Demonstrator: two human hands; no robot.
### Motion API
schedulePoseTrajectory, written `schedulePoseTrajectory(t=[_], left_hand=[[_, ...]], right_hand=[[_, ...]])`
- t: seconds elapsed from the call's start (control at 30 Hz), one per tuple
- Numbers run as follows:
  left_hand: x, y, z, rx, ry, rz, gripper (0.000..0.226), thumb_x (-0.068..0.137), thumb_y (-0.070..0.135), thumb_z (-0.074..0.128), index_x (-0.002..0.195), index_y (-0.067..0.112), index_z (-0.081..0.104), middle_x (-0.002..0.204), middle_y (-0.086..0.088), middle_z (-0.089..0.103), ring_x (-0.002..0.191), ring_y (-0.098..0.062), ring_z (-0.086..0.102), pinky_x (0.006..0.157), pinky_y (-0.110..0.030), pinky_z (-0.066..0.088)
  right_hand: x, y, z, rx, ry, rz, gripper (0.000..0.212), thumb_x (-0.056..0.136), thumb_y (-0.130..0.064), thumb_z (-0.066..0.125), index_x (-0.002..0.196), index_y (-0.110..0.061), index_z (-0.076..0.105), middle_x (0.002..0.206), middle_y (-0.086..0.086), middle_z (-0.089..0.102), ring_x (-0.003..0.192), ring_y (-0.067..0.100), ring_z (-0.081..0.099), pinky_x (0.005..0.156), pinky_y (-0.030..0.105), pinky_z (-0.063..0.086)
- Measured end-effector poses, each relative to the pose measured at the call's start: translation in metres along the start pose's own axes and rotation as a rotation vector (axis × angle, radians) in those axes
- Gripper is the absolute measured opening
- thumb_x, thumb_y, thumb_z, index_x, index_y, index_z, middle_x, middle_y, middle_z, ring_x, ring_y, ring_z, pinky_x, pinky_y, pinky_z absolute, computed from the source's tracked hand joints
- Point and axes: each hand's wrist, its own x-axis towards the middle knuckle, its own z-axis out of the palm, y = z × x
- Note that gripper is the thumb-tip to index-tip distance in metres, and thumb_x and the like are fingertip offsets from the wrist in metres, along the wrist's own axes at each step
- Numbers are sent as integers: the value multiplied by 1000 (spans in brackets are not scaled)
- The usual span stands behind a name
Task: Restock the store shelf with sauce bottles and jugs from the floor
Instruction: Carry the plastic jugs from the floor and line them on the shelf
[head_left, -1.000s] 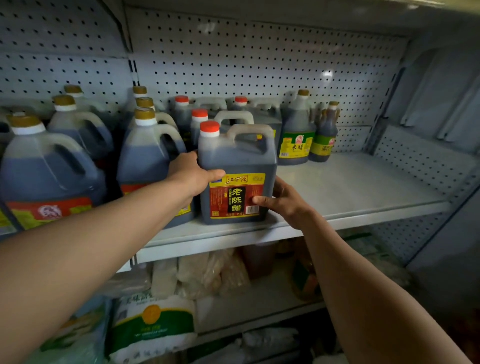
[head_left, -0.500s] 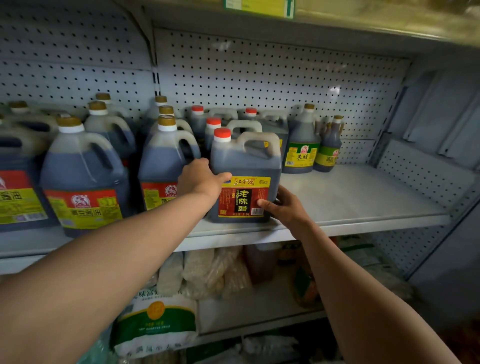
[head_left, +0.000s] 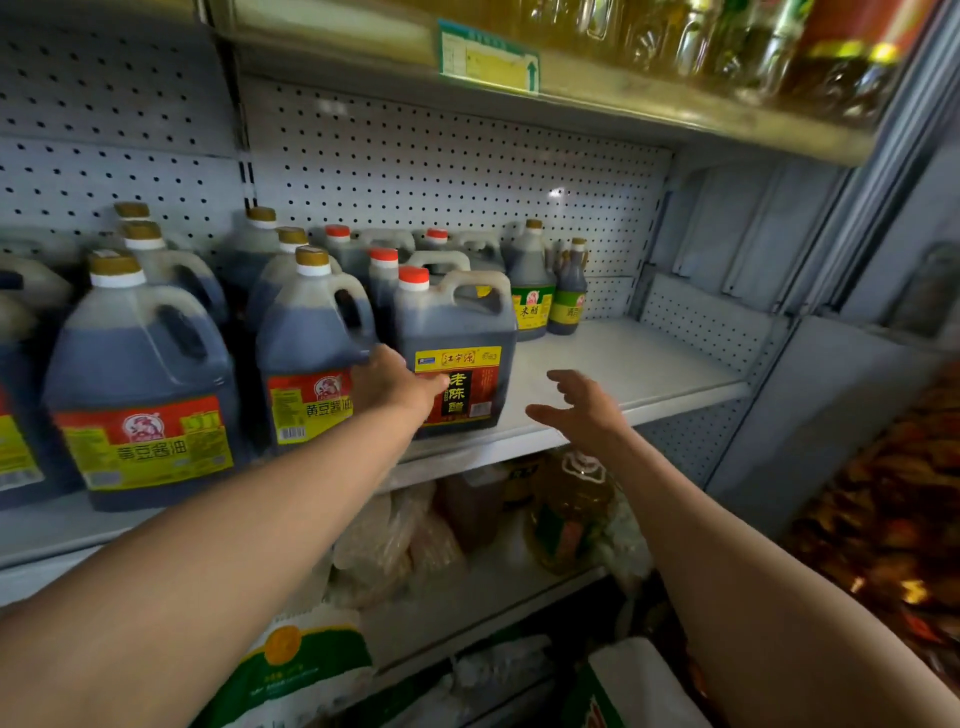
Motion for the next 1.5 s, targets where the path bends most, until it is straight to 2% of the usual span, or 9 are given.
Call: schedulePoseTrajectory(t=[0.07,0.2,0.33,0.47,0.6,0.9,1.07,1.17,1.5], left_hand=[[-8,-7,0,-29,-72,51,58,72,47,85,115,20,55,122,-8,60,114,-30,58,88,-37,48],[-34,-21,-8,-72,-224,211,60,70,43,87,119,25,58,120,-2,55,111,-26,57,89,-31,45],[-74,-41,-23,-46,-400,416,62,69,37,89,123,28,61,124,-9,52,114,-28,56,94,-31,45],[-125,-61,-30,-12,-571,536,59,71,39,86,124,33,60,127,-11,48,116,-30,54,97,-32,43],[-182,-75,-36,0,-763,630,61,73,40,85,127,32,58,125,-10,46,114,-29,54,94,-27,41],[-316,-75,-47,-60,-1056,803,67,76,41,83,135,29,52,134,-13,44,120,-32,51,100,-35,42],[-390,-66,-52,-75,-1145,878,65,78,37,83,135,27,53,137,-12,42,123,-31,48,100,-35,42],[-440,-62,-55,-39,-1181,936,65,77,39,83,134,28,53,134,-12,42,123,-31,47,102,-36,41],[-661,-76,-74,39,-1296,1050,68,75,46,83,134,32,52,135,-13,44,126,-33,46,104,-40,44]], right_hand=[[-26,-6,-9,-72,47,15,75,81,-38,85,146,-26,49,146,9,54,129,27,55,102,44,52],[-92,-16,-23,-247,159,45,71,79,-34,86,142,-28,54,140,10,59,131,24,53,93,27,42],[-170,-23,-26,-376,224,165,76,75,-44,86,141,-31,52,135,10,57,129,29,51,100,35,43],[-260,-25,-24,-445,316,324,77,72,-42,89,140,-29,54,120,9,59,120,28,55,95,31,44],[-355,-28,-28,-489,367,499,80,69,-45,89,139,-33,53,127,9,59,120,28,54,99,34,47],[-529,-56,-50,-569,470,788,78,71,-40,89,139,-30,53,130,10,56,124,29,49,101,34,44],[-621,-59,-59,-511,551,863,72,74,-35,89,137,-32,54,120,0,48,120,22,48,93,27,43],[-677,-58,-66,-494,601,918,74,72,-36,90,138,-31,55,129,6,51,125,25,48,104,32,44],[-895,-28,-103,-437,655,1117,80,73,-42,88,142,-31,49,139,10,50,135,27,43,111,34,38]])
